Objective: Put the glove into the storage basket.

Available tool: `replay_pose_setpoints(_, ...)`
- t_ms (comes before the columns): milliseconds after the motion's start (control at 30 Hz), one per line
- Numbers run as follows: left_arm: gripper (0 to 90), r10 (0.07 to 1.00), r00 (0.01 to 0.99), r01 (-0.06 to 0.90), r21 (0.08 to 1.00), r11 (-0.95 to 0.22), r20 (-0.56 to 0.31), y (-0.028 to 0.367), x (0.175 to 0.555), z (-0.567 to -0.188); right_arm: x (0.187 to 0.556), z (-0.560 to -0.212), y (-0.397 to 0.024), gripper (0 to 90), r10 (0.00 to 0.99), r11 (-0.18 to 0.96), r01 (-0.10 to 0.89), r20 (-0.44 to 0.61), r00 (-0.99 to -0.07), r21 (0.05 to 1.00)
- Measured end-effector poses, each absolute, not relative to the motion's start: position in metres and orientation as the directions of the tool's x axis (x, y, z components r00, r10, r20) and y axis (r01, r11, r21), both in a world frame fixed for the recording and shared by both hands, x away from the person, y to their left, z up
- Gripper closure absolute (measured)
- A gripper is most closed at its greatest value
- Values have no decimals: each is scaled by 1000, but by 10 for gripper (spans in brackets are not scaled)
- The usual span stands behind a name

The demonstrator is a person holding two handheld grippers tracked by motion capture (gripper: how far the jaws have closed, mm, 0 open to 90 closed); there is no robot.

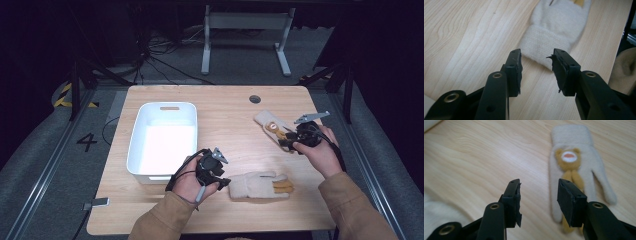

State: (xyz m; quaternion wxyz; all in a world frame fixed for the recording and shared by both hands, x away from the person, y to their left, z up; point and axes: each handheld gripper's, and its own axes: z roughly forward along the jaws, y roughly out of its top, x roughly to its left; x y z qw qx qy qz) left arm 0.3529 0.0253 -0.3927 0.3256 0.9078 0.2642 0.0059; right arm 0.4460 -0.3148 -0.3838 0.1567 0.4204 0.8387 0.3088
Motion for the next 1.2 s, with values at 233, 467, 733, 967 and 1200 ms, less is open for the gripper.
replay_pose_setpoints(233, 599, 504, 851, 485, 591, -644, -150, 33, 350, -394, 480, -390, -311, 551, 811, 481, 621, -46, -583, 619)
replay_pose_setpoints(467, 596, 522, 840, 500, 589, -635, -150, 40, 347, -395, 506, -404, -311, 530, 812, 503, 638, -65, -580, 583)
replay_pose_setpoints(733, 589, 527, 836, 506, 586, -633, -152, 42, 346, -396, 522, -423, -311, 528, 802, 535, 657, -76, -592, 532)
replay_pose_setpoints(967, 580, 522, 839, 505, 582, -638, -155, 39, 347, -398, 527, -432, -315, 610, 803, 537, 679, -57, -593, 500)
replay_pose_setpoints(1200, 580, 519, 841, 502, 580, -641, -153, 38, 347, -398, 527, -431, -316, 743, 803, 536, 689, -44, -594, 488)
